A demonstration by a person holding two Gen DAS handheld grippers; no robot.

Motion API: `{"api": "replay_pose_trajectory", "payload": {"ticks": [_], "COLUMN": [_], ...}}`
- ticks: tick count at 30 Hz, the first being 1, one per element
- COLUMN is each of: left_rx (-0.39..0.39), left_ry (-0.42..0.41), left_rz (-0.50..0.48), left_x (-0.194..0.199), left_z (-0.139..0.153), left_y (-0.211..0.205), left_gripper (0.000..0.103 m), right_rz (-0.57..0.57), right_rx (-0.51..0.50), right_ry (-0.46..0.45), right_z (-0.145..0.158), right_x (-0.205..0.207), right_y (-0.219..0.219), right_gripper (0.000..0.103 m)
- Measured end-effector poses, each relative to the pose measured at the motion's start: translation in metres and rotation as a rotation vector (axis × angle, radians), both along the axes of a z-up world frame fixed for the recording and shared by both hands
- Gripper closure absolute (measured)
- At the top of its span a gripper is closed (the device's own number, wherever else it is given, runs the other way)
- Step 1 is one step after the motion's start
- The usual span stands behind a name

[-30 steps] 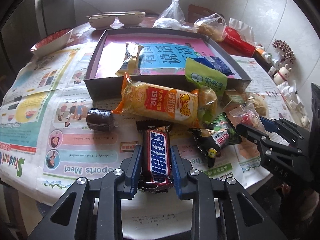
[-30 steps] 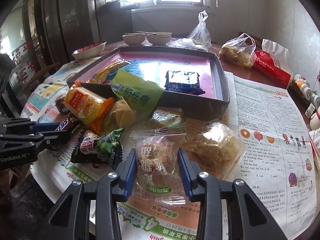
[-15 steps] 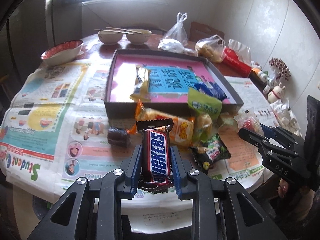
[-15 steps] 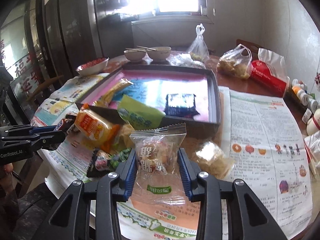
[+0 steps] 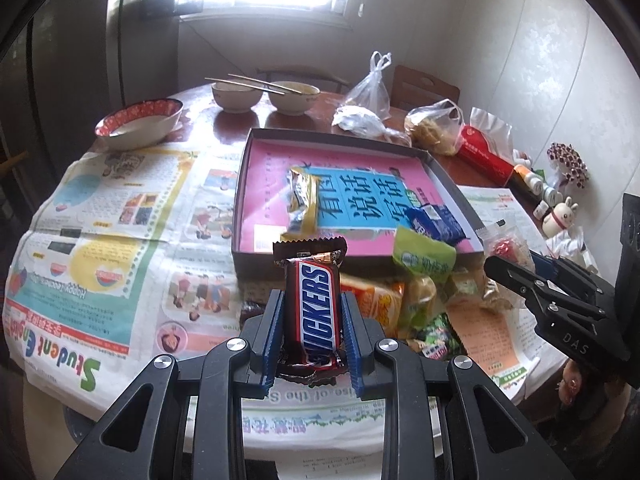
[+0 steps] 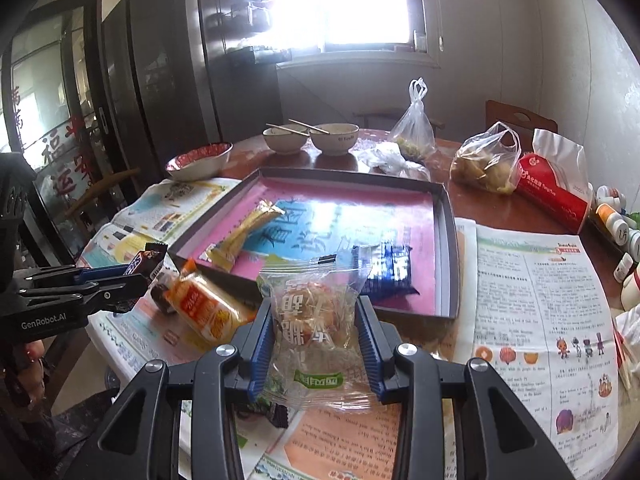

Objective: Organize snacks

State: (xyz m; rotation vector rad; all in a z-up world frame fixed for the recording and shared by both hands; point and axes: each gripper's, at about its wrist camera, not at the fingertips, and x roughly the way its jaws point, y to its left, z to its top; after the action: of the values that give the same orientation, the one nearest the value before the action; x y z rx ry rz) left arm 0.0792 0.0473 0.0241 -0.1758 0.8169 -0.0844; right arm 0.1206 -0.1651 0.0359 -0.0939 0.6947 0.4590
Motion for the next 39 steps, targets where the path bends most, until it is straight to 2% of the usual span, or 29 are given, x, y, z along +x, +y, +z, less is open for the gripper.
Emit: {"api": "replay_pose_trajectory", "payload": {"ticks": [16, 39], "left_rx": [0.008, 0.002], "left_ry": [-0.032, -0.024], "left_rz": [0.026, 0.061], "left_x": [0.024, 0.082], "left_z": [0.01, -0.002], "left_y": [0.006, 0.022], "left_gripper": [0.074, 0.074], "right_rz": [0.012, 0.022], "right_rx": [0.017, 0.017], "right_ry": [-0.003, 0.013], "right_z": [0.004, 0.006], "right_x": [0.019, 0.061], "right_y": [0.013, 0.037], "right_gripper": [0.063, 0.063]}}
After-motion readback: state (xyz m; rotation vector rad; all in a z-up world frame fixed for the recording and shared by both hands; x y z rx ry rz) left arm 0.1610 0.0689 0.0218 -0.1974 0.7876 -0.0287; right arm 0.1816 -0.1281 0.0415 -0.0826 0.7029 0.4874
